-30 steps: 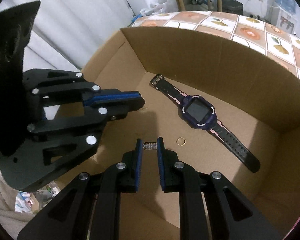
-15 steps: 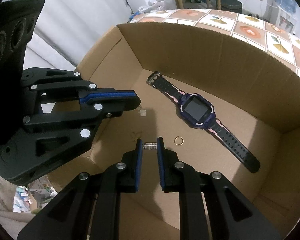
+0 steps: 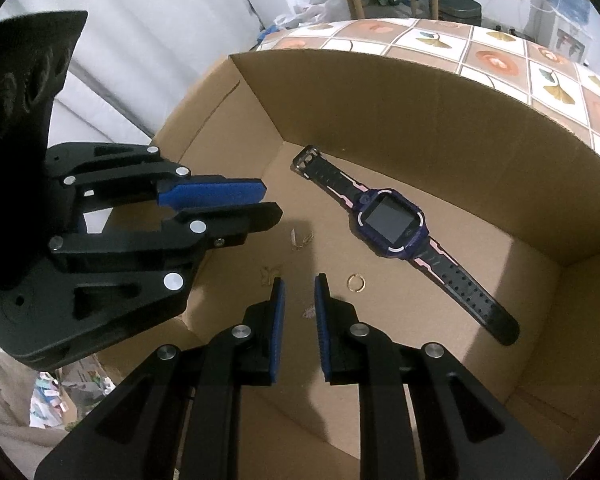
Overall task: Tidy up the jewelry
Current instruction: 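Carry both charms over the box and open both tools to drop them, then move both tools back out of the box toward the jewelry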
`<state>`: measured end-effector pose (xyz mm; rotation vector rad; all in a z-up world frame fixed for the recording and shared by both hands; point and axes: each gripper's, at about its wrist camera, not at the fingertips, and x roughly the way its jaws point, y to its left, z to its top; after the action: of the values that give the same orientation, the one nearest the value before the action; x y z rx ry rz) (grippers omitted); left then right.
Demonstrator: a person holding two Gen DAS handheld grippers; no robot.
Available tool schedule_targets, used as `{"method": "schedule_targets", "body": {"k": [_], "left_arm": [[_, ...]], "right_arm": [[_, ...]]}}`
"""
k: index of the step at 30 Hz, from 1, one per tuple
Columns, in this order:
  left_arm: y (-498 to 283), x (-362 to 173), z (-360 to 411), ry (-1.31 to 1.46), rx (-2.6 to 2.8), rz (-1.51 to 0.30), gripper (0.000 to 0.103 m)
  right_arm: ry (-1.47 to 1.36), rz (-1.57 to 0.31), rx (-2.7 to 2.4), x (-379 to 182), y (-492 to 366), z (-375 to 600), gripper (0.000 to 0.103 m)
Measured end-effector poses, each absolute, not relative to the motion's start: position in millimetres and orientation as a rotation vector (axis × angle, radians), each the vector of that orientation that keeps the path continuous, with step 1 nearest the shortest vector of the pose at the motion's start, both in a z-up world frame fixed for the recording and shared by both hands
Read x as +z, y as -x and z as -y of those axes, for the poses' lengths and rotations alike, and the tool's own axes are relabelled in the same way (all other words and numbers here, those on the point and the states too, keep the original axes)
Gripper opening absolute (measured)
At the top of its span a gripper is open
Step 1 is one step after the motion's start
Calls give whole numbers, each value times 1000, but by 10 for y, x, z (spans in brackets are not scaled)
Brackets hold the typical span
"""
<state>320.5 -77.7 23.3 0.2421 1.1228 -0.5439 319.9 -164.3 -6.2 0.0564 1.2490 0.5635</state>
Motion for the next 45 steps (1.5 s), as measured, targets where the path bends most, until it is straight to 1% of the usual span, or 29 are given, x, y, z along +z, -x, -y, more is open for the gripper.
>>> {"method": "schedule_targets", "body": {"k": [1, 3, 5, 6, 7, 8, 9, 11, 14, 17, 22, 26, 30, 31, 32, 33, 35, 36, 38, 41, 43, 45], "left_arm": [[-3201, 252, 763, -238, -539, -1112, 14], [-3162, 322, 738, -229, -541, -1064, 18], [-3090, 422, 710, -233, -536, -1002, 34], [-3002, 531, 674, -241, -532, -943, 40], [-2949, 599, 653, -243, -530, -914, 42], [-2846, 706, 601, -240, -525, -870, 48], [-2781, 772, 567, -234, -524, -848, 55], [-2593, 920, 466, -213, -527, -797, 64], [-2212, 1071, 279, -199, -522, -725, 75], [-1923, 1076, 140, -178, -511, -697, 80], [-1442, 885, -38, -141, -475, -673, 83], [-1134, 582, -54, -112, -466, -696, 83], [-906, 244, 22, -93, -480, -755, 83], [-870, 167, 55, -88, -484, -775, 83], [-840, 84, 83, -76, -487, -797, 83], [-816, 23, 106, -62, -494, -811, 83], [-796, -84, 153, -39, -504, -836, 83], [-799, -140, 185, -30, -509, -848, 83], [-821, -200, 240, -38, -511, -847, 83], [-842, -208, 334, -100, -499, -809, 83], [-824, -205, 397, -142, -488, -780, 82], [-821, -219, 484, -180, -482, -763, 75]], "right_arm": [[-59, -1241, 563, -44, -3188, 1653, 18], [-64, -1213, 555, 37, -3161, 1687, 21], [-64, -1168, 547, 165, -3100, 1739, 25], [-66, -1134, 547, 260, -3039, 1780, 26], [-67, -1097, 543, 366, -2958, 1831, 32], [-70, -1072, 538, 436, -2902, 1867, 37], [-76, -1028, 540, 546, -2792, 1926, 39], [-79, -959, 536, 709, -2588, 2027, 45], [-76, -851, 523, 909, -2205, 2164, 51], [-124, -776, 534, 981, -1798, 2320, 55], [-222, -768, 501, 725, -1378, 2470, 56], [-271, -824, 489, 306, -1143, 2419, 56], [-281, -903, 471, -93, -1029, 2272, 56], [-270, -925, 457, -186, -1011, 2231, 54], [-259, -940, 439, -260, -1004, 2201, 51], [-256, -952, 432, -303, -988, 2189, 50], [-246, -983, 405, -397, -1034, 2160, 42], [-243, -990, 398, -415, -1055, 2148, 41], [-240, -995, 387, -437, -1079, 2125, 35], [-238, -984, 380, -445, -1137, 2097, 30], [-223, -981, 381, -461, -1166, 2044, 27], [-208, -986, 396, -498, -1183, 1984, 25]]}}
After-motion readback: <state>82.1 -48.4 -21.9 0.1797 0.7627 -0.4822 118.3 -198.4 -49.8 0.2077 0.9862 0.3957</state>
